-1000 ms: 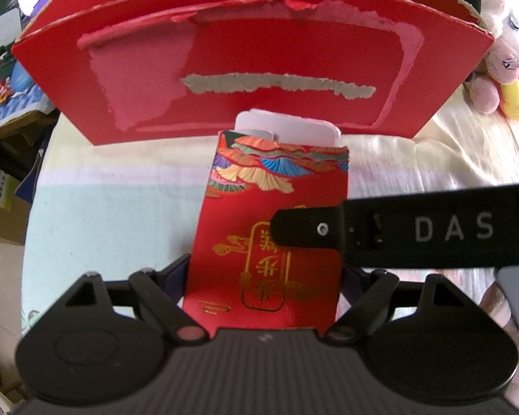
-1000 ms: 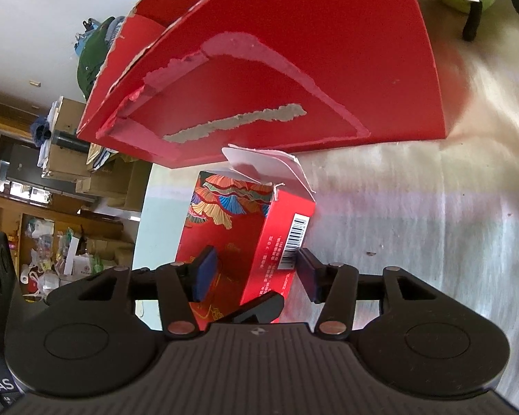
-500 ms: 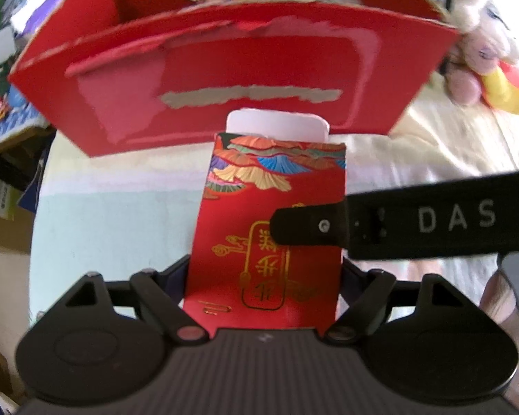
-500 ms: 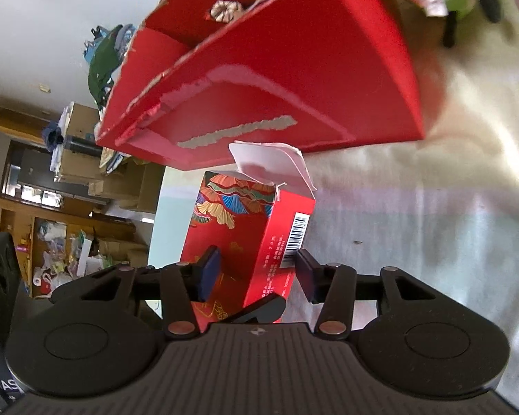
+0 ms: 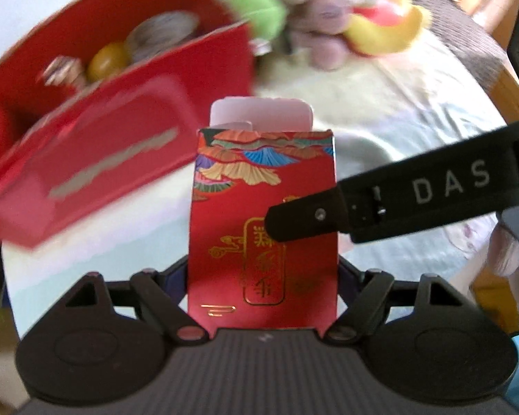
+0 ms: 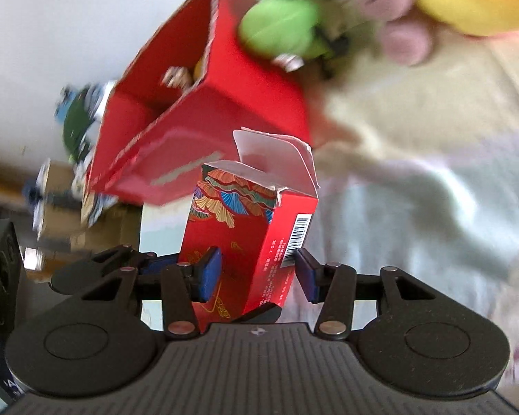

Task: Organize objects
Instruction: 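Lift the red gift box with the left gripper and carry it over the red box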

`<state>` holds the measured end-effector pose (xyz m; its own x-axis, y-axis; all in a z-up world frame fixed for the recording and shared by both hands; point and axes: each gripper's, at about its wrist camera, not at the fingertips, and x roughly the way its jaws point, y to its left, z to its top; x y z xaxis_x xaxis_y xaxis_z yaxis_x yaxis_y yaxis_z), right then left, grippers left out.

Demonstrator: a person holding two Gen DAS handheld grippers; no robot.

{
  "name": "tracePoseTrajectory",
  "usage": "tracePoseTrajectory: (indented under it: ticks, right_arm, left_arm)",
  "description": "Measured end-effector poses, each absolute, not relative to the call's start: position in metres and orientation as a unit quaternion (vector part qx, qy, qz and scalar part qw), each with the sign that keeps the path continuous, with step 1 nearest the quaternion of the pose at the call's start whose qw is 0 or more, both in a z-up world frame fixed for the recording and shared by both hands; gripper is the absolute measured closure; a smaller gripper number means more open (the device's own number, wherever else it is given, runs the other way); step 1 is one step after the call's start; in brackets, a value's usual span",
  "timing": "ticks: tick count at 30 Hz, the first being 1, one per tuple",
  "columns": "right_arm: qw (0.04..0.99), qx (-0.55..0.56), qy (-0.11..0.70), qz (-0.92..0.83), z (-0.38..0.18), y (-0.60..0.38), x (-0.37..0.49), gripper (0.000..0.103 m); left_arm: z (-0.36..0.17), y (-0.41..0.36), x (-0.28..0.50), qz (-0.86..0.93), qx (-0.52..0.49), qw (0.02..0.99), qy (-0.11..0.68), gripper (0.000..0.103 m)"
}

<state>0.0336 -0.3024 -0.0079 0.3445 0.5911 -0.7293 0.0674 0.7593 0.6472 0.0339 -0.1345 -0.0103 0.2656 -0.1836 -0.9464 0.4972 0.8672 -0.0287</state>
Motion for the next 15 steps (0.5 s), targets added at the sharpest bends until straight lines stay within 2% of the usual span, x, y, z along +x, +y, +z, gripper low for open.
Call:
tracePoseTrajectory:
  ticks: [7, 15]
  right_arm:
    - [0.809, 0.317, 0.484, 0.098, 0.027, -0.310, 0.006, 0.053]
    - [0.870, 0.296, 0.389, 0.056, 0.083, -0.304, 0.000, 0.053]
  left_arm:
    - [0.023, -0.152, 0.028, -0.305, 0.185, 0.787, 0.504, 0.024]
    - [0.074, -0.146, 0.034, -0.357, 0.171, 0.818, 0.417, 0.024]
